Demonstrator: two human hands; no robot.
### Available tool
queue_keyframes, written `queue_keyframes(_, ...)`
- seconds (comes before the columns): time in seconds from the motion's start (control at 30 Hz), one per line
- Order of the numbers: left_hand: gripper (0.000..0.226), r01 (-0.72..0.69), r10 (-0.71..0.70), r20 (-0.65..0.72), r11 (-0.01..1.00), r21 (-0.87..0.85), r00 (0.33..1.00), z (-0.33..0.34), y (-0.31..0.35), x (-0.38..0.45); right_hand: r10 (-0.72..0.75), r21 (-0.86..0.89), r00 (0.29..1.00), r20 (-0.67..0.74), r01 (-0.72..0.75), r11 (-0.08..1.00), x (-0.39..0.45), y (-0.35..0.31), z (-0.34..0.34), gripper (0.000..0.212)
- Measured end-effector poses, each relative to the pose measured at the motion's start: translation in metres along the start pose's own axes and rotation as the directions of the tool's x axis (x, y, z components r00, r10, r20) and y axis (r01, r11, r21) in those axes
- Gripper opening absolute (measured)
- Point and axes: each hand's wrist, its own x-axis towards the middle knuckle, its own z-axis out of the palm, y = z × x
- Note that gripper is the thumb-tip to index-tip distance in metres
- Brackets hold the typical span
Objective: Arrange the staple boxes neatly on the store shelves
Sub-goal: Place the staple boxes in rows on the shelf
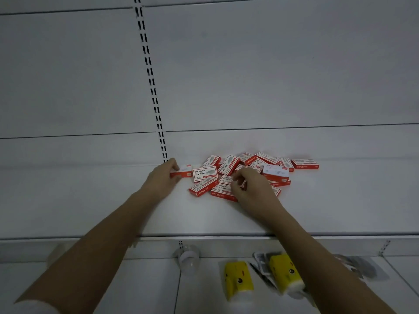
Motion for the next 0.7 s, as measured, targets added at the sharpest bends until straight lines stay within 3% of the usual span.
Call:
queue_keyframes(0.1, 0.022, 0.053, -0.055, -0.023, 0.994, -0.094, 0.998, -0.006, -0.002, -0.006, -0.087, -0.170, 0.995, 0.037, 0.092, 0.981, -0.002, -0.001, 0.003, 0.032)
queue_keyframes(0.27, 0.054, 0.079, -0.080, 0.004, 0.982, -0.170, 0.997, -0.018, -0.002, -0.032, -0.135, -0.143, 0.981, 0.137, 0.154, 0.978, -0.004, -0.003, 0.000, 0.043)
queue_keyframes(0.53, 0.042, -0.099, 0.004, -0.228, 0.907, -0.408, 0.974, -0.025, 0.019, -0.072, -0.087, -0.115, 0.963, 0.255, 0.120, 0.986, -0.001, -0.001, 0.002, 0.054)
queue_keyframes(0.7, 0.046, -0.101, 0.000, -0.221, 0.890, -0.444, 0.975, -0.023, 0.019, -0.084, -0.114, -0.124, 0.962, 0.247, 0.148, 0.981, 0.000, 0.001, 0.004, 0.051)
